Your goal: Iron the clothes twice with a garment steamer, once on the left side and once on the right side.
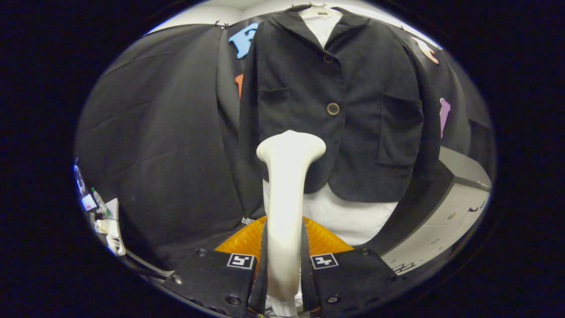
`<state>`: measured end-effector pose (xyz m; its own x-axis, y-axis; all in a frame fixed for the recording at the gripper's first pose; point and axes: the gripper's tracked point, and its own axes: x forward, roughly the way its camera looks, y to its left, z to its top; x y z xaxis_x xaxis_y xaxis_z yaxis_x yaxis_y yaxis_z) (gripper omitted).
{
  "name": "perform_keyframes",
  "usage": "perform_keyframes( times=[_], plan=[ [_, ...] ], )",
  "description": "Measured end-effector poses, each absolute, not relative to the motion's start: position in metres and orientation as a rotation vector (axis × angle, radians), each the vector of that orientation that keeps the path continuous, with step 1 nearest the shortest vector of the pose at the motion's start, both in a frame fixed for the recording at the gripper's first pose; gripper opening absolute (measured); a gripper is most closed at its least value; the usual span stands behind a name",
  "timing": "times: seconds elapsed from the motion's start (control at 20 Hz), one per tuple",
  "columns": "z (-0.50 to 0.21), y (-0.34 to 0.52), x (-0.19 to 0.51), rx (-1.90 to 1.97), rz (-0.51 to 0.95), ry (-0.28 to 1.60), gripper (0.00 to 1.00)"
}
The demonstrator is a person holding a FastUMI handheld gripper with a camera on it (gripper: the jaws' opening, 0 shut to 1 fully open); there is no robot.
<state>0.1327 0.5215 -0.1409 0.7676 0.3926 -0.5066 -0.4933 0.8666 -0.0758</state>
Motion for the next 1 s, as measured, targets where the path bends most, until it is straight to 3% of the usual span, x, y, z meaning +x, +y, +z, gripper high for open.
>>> perform_keyframes(
  times=[0.4, 0.6, 1.0],
  plan=[
    [-0.18, 0.475, 0.085, -0.157, 0.475, 0.629, 0.33],
    [-0.153, 0.443, 0.065, -0.109, 0.497, 0.614, 0.33],
    [-0.06, 0.306, 0.058, 0.035, 0.376, 0.47, 0.33]
  ],
)
